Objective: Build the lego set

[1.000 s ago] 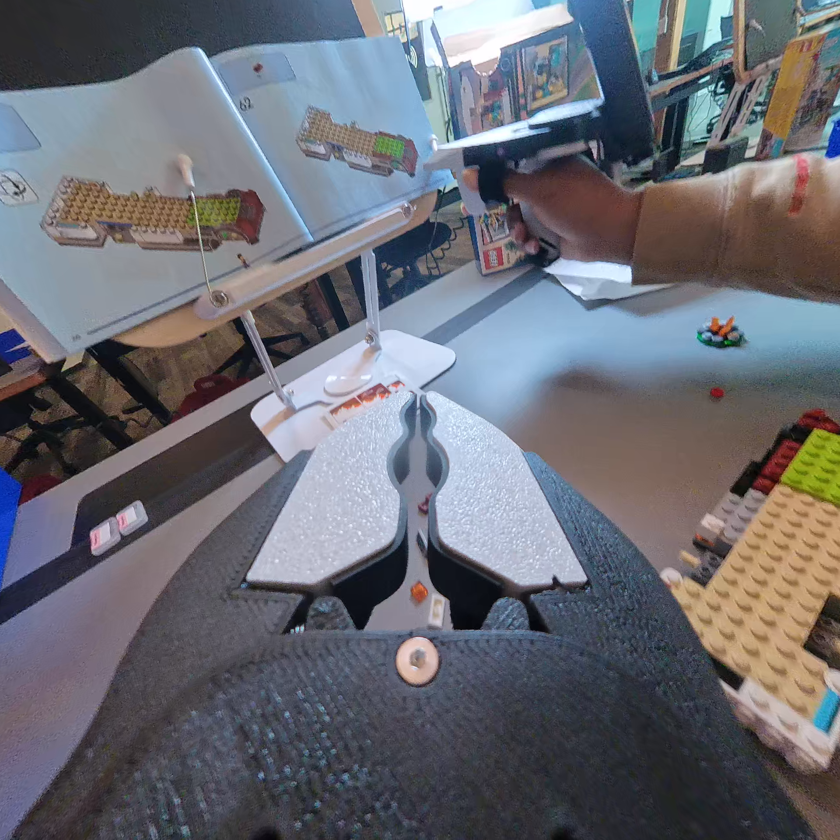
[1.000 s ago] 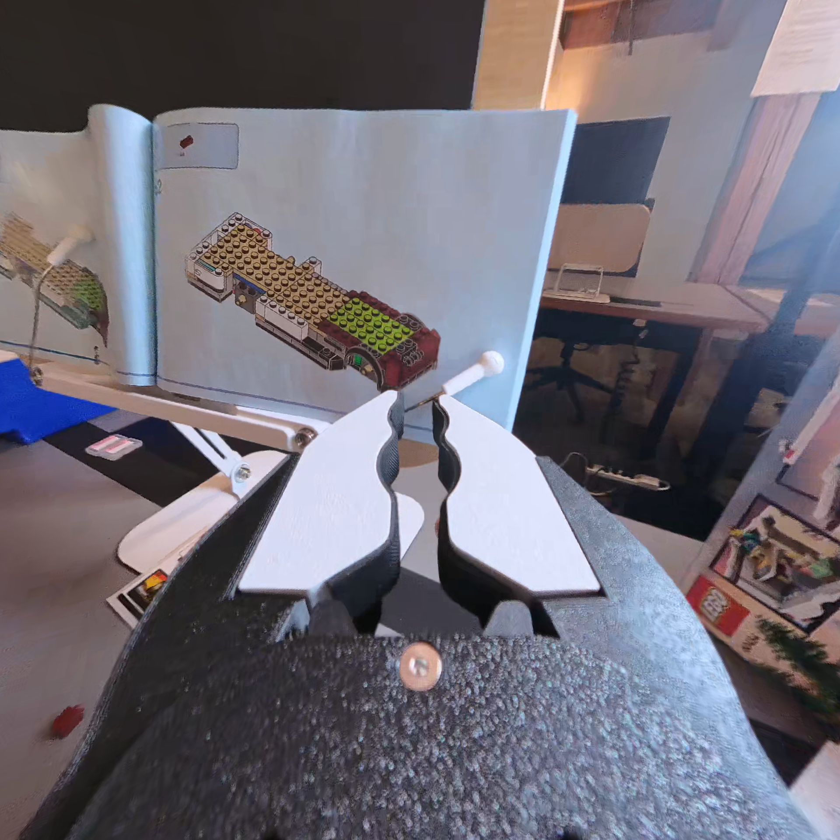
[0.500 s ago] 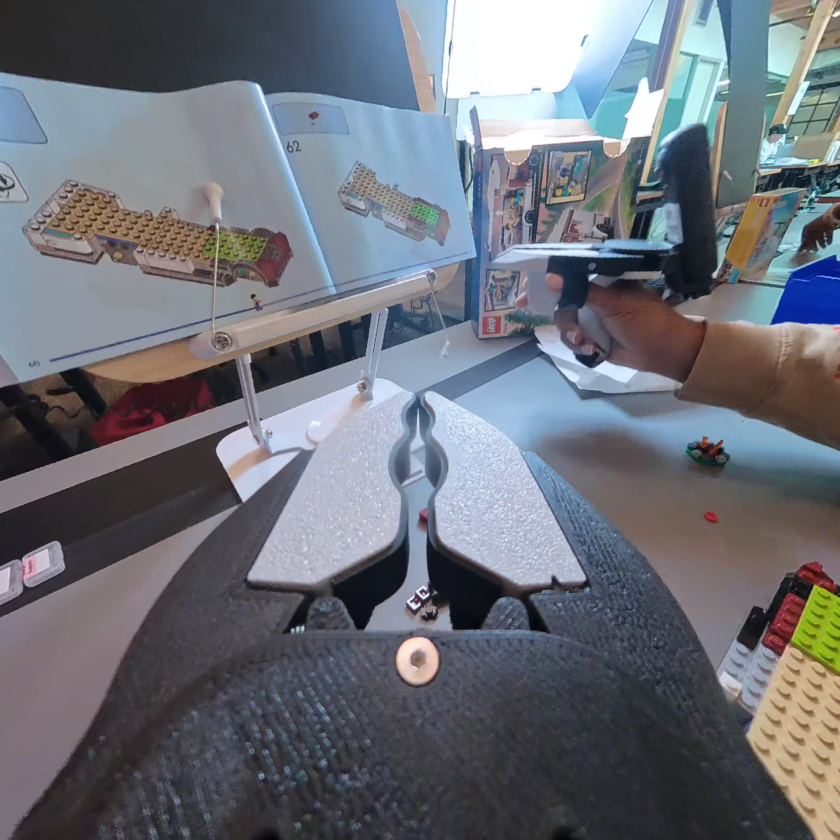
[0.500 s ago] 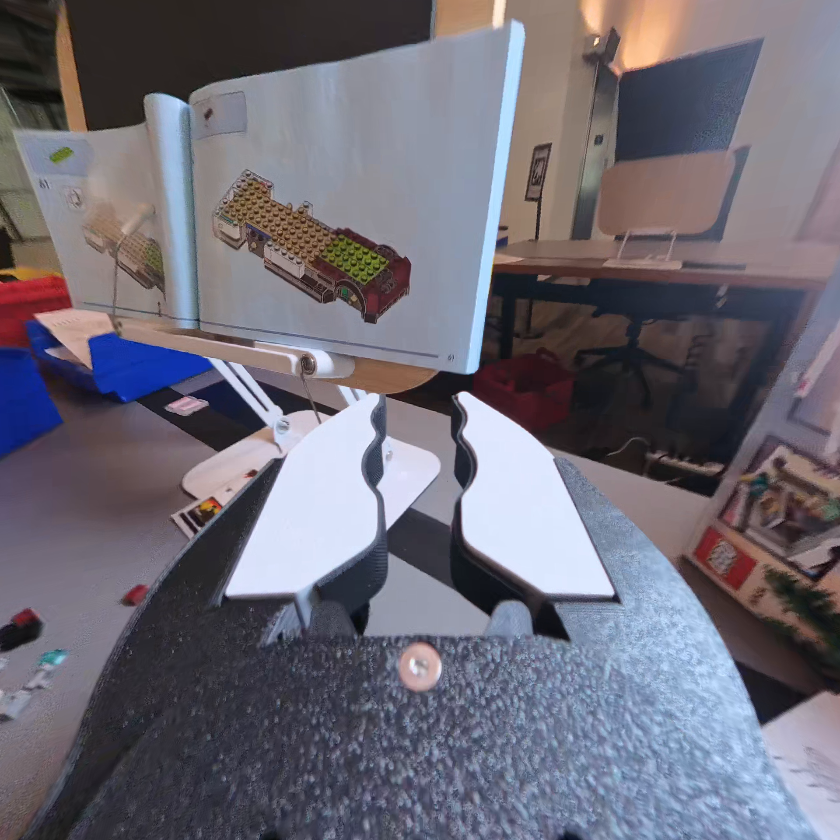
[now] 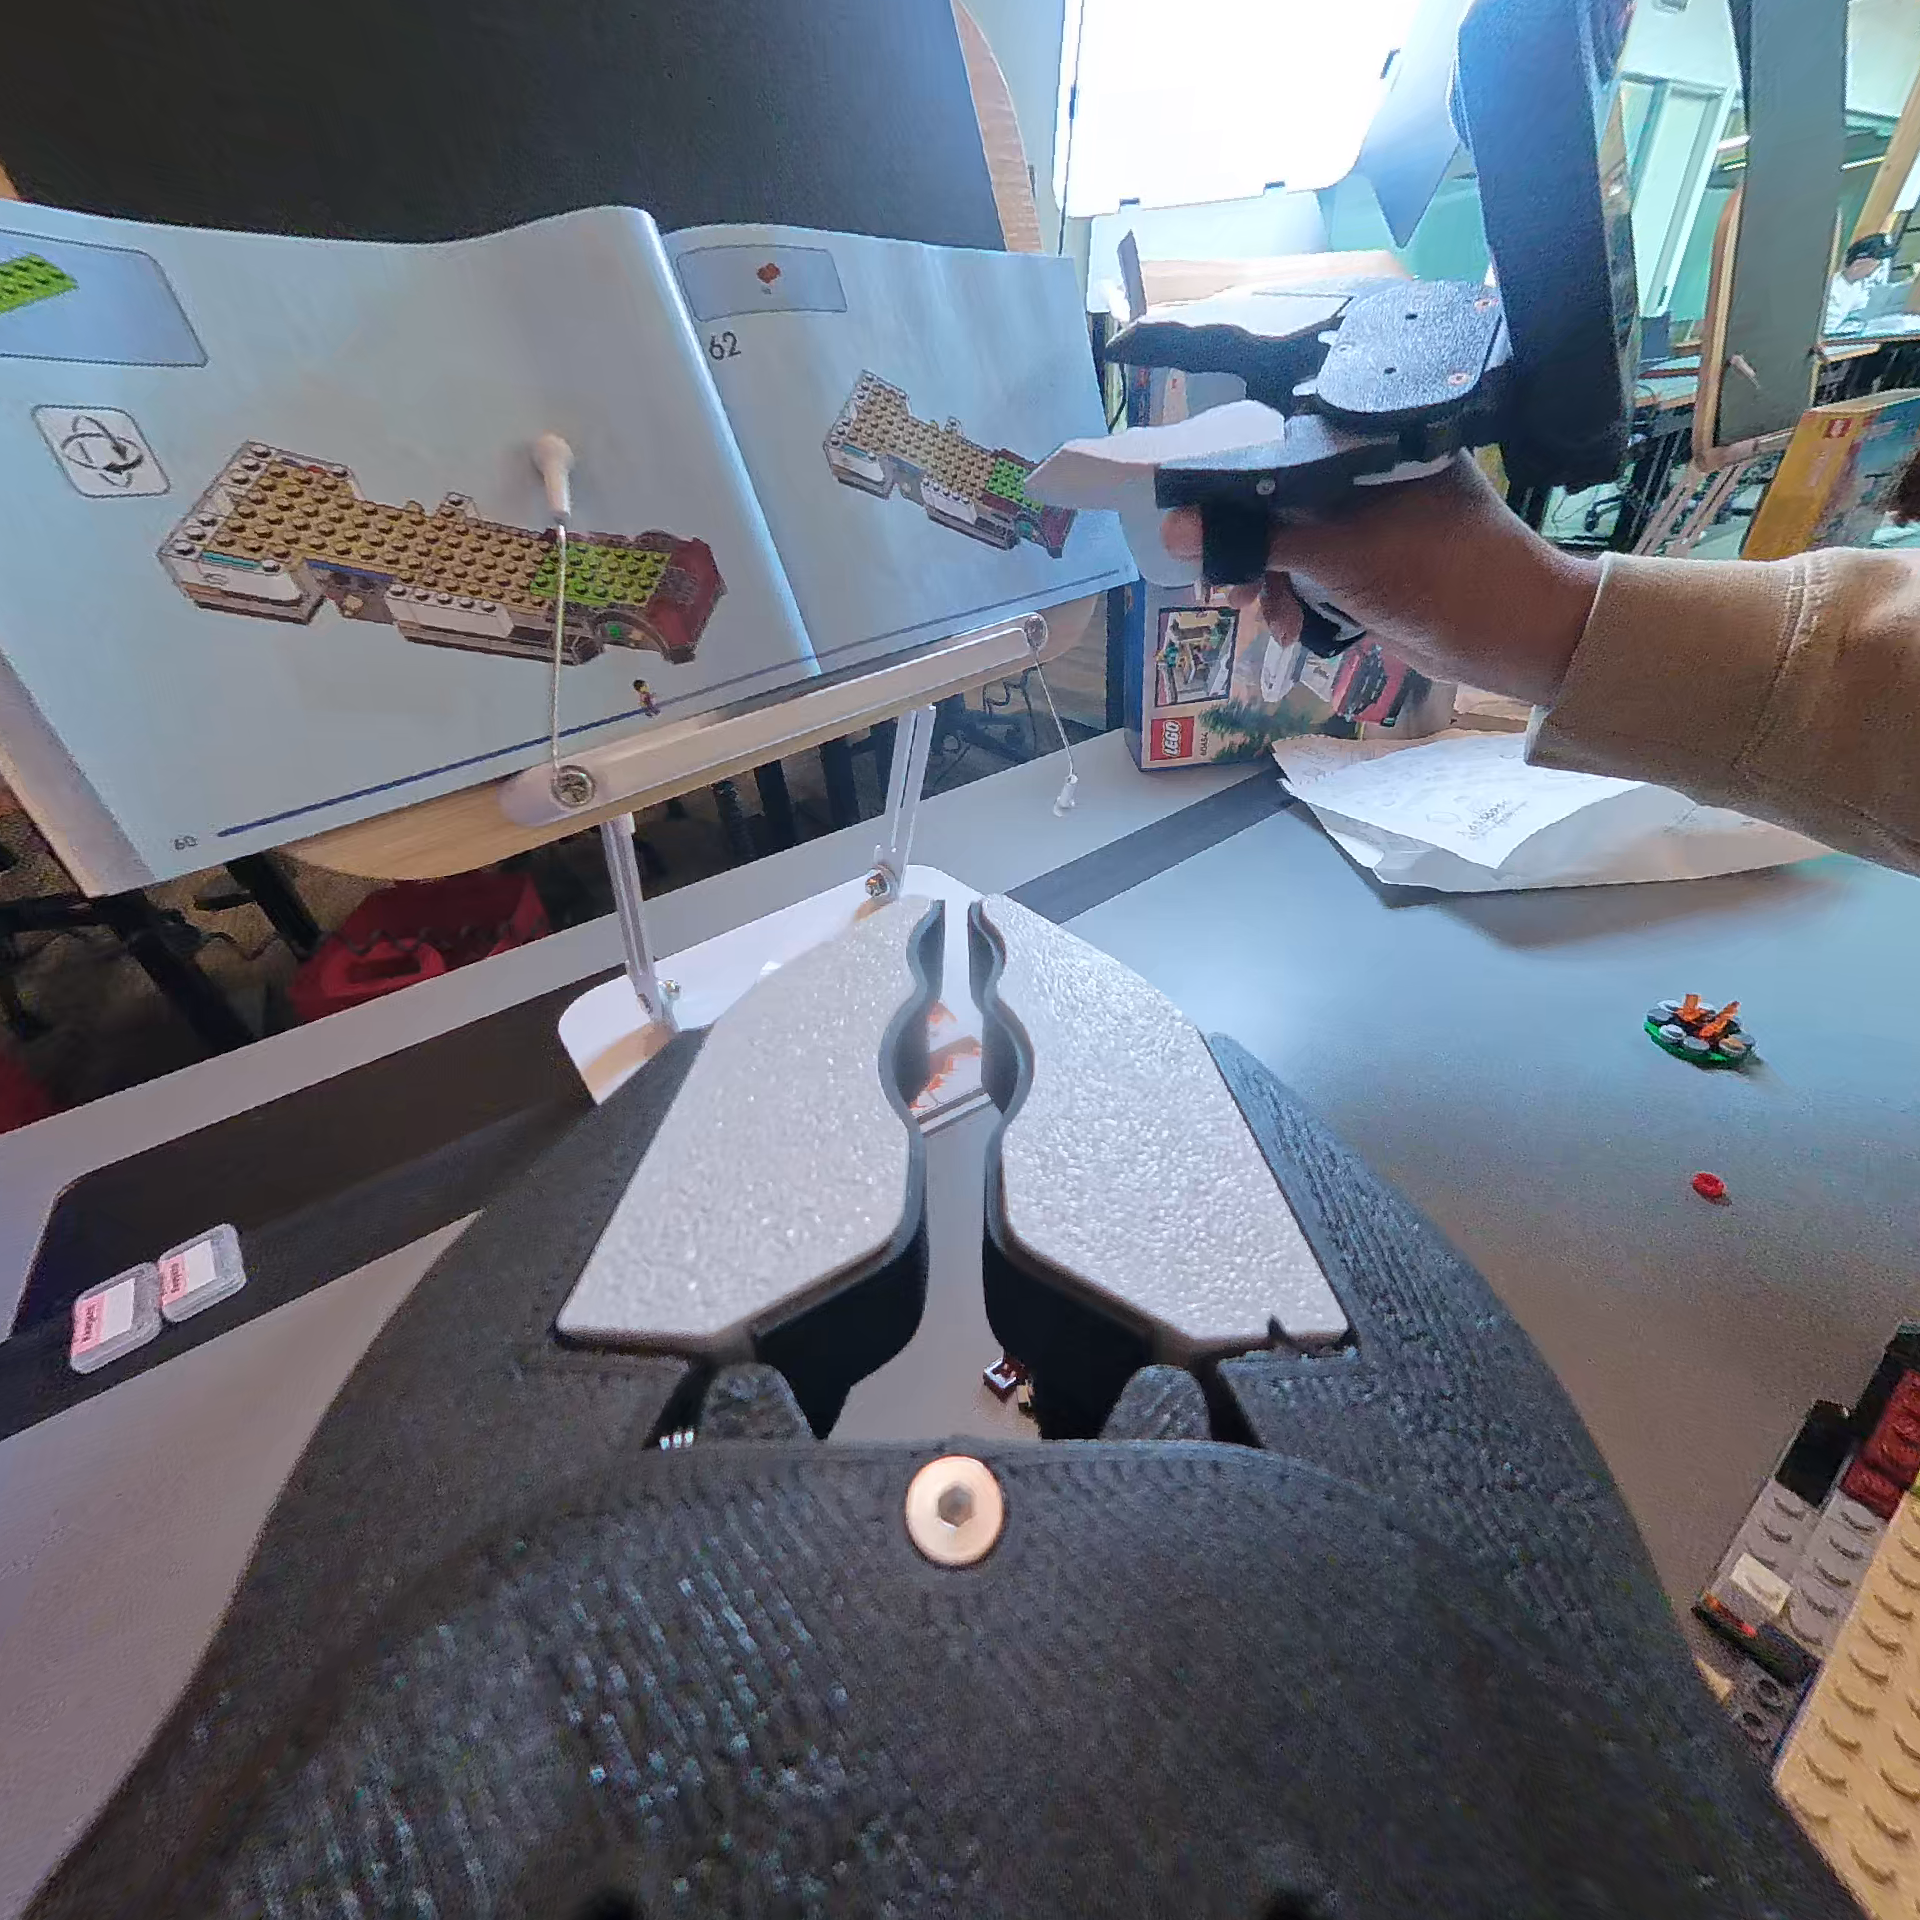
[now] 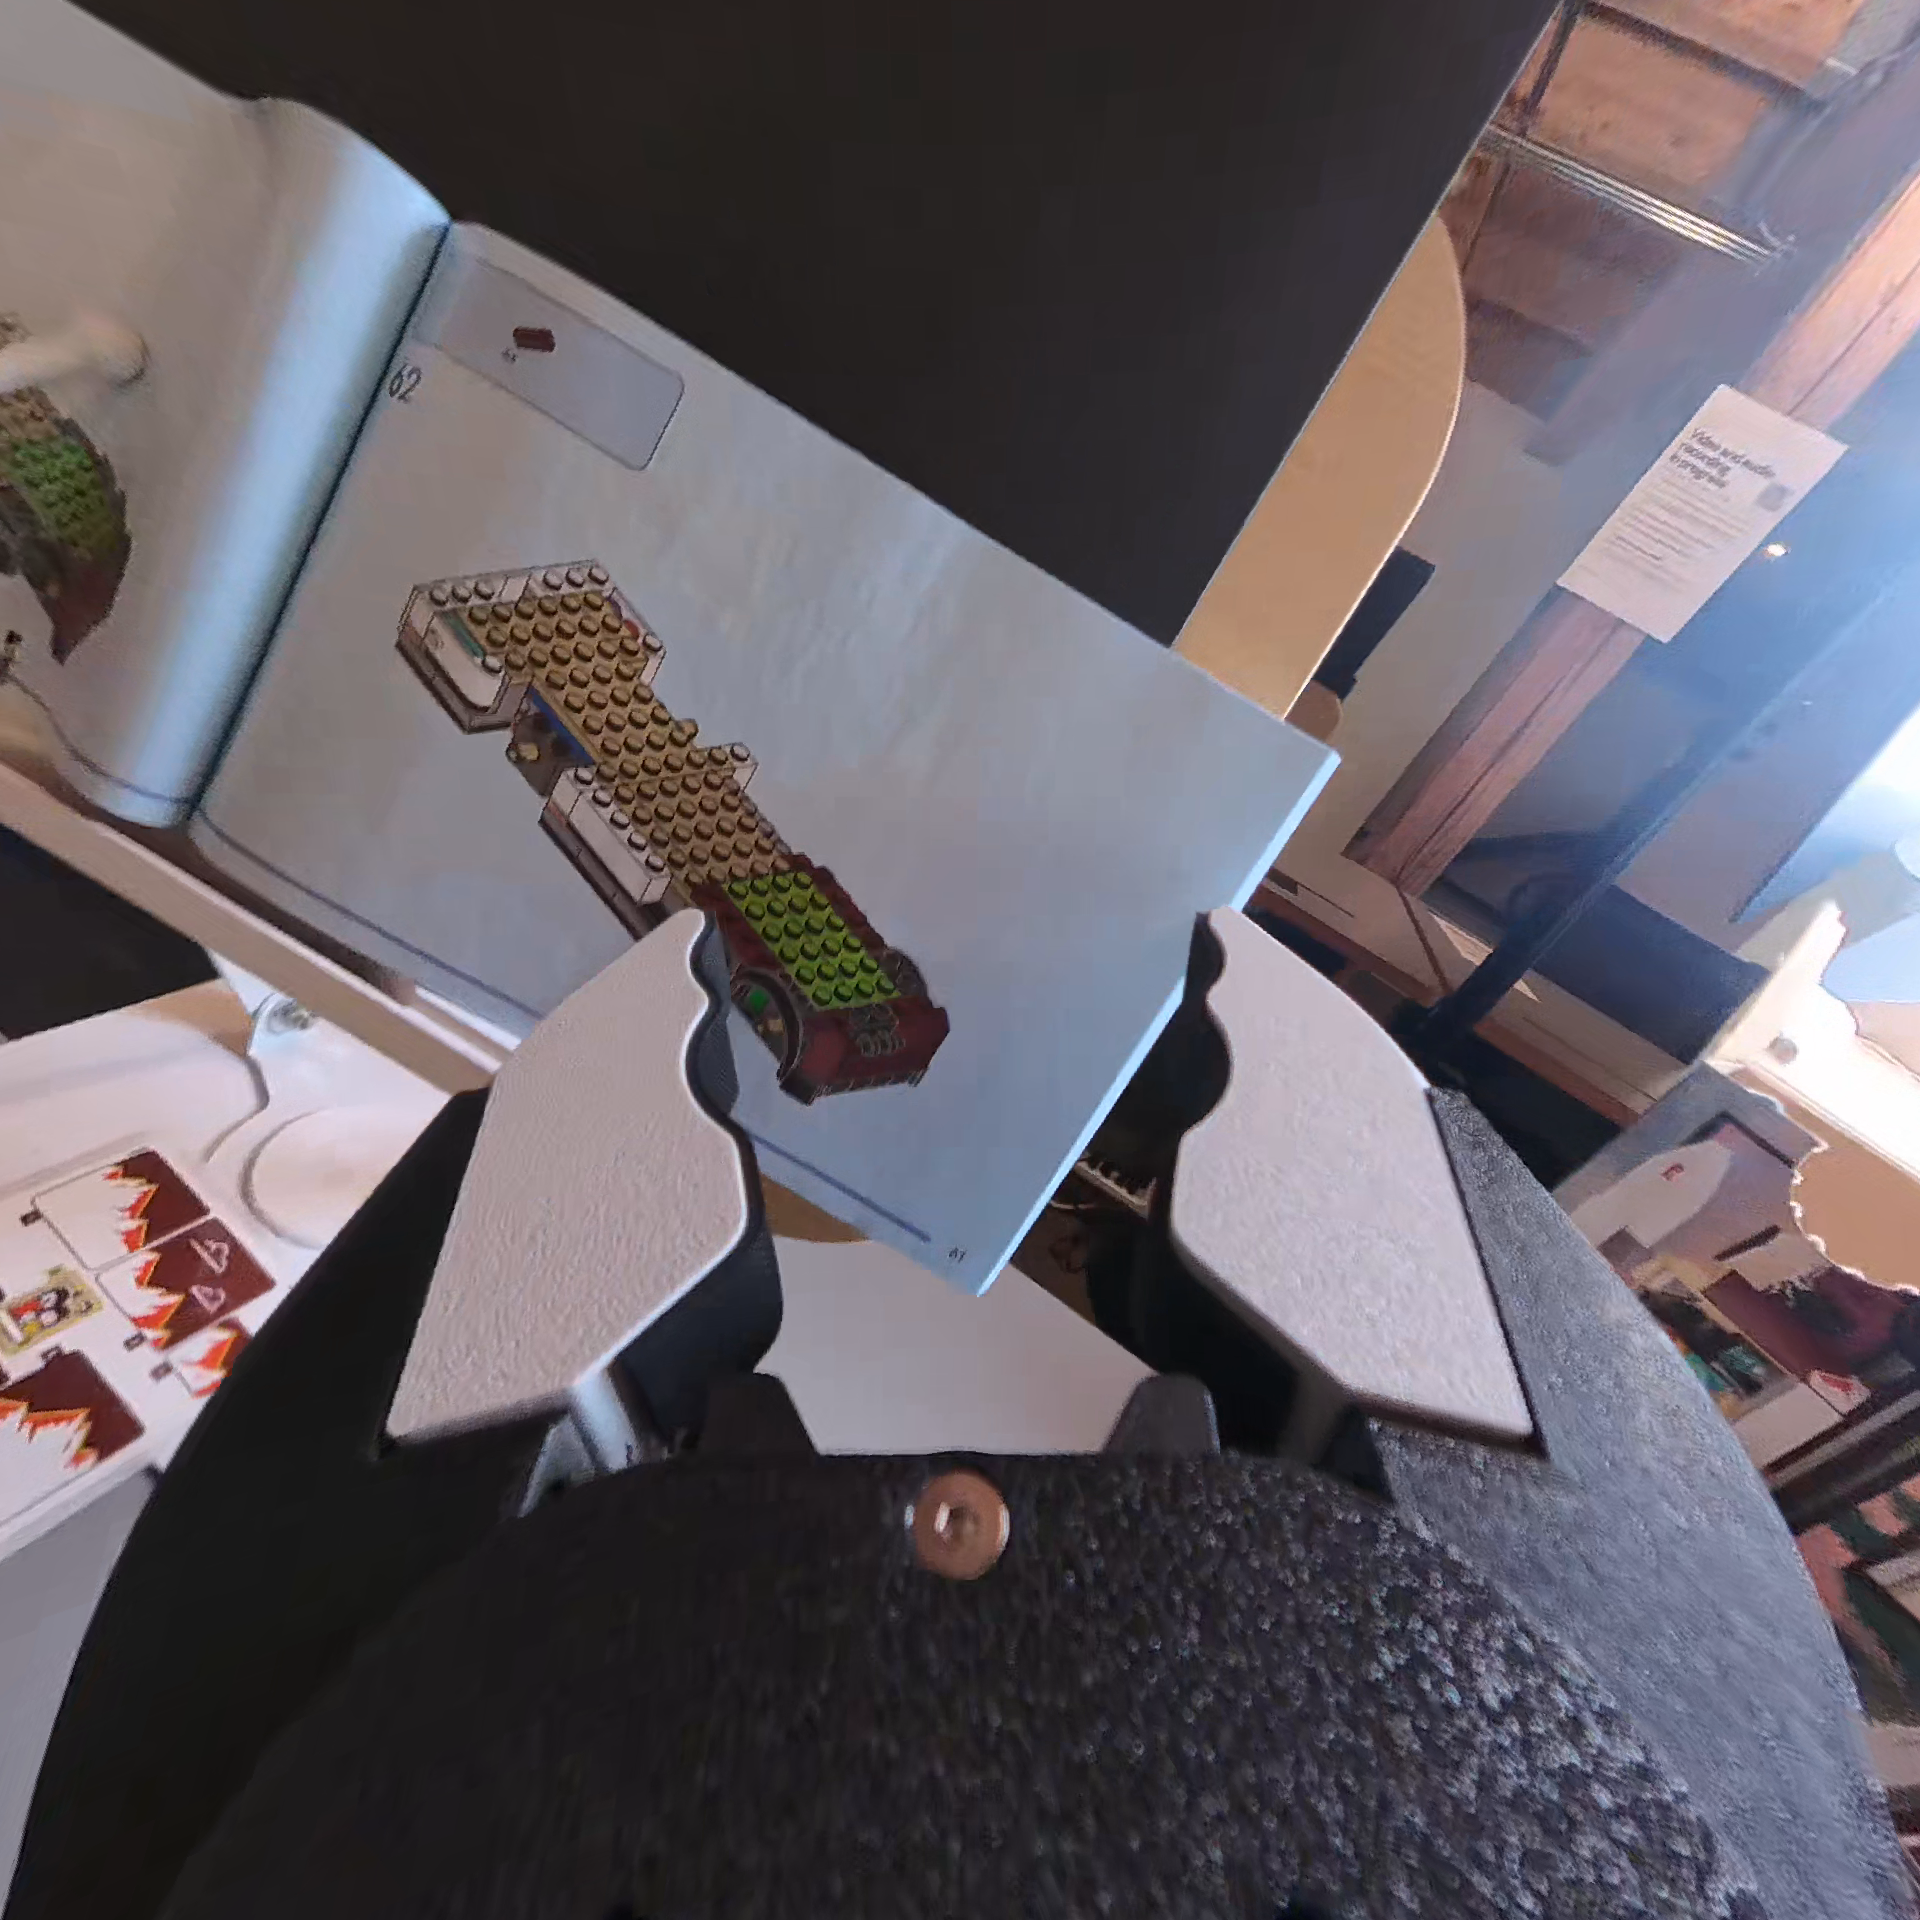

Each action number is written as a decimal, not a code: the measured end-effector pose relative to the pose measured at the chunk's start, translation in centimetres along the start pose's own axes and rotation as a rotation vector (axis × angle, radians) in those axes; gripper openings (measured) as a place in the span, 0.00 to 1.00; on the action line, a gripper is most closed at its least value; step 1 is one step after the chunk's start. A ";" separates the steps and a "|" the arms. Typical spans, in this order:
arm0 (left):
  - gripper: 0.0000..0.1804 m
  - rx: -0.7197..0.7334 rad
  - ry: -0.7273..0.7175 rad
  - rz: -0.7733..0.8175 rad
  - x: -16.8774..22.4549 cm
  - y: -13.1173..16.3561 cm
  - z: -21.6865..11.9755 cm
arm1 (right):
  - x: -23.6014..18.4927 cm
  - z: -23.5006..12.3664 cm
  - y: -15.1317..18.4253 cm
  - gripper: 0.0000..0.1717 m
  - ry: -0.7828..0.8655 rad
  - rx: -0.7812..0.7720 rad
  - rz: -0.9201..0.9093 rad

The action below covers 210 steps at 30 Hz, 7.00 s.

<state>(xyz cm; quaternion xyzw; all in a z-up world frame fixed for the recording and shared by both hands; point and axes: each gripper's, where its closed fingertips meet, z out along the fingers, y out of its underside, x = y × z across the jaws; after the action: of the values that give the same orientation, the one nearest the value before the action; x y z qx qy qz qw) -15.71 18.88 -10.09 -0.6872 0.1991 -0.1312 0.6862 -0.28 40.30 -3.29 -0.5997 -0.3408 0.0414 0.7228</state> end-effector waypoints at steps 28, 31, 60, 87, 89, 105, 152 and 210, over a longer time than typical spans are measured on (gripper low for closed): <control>0.02 -0.004 0.014 0.038 0.0 0.5 -0.6 | -0.4 1.5 0.1 0.25 -0.015 -0.103 -0.032; 0.02 -0.008 0.012 0.043 -0.1 0.6 -0.6 | 0.2 1.1 -0.1 0.20 -0.022 -0.089 -0.013; 0.02 -0.023 0.026 0.047 0.2 1.3 -0.5 | -1.1 1.3 0.1 0.43 -0.136 -0.088 -0.274; 0.02 0.027 -0.007 0.058 -1.0 -1.9 0.9 | -1.4 1.3 -1.0 0.44 -0.235 -0.099 -0.047; 0.02 0.040 -0.013 0.055 -1.2 -2.6 1.0 | -1.8 1.1 -0.8 0.43 -0.242 -0.103 -0.053; 0.36 -0.179 0.142 -0.076 -0.9 -5.2 12.4 | -9.6 -0.6 -0.5 0.33 -0.589 -0.074 0.027; 0.03 -0.157 -0.248 -0.008 -13.6 -2.7 9.1 | -15.9 -6.1 -10.4 0.00 -0.957 0.097 0.441; 0.00 0.460 0.252 -1.141 -12.1 3.2 5.7 | -20.7 5.4 -6.6 0.00 -0.557 -0.209 -0.053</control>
<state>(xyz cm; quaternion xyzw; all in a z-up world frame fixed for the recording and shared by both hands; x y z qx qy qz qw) -24.14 29.49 -12.25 -0.4992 -0.1529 -0.5963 0.6098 -21.34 33.24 -6.28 -0.6275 -0.5440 0.1500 0.5366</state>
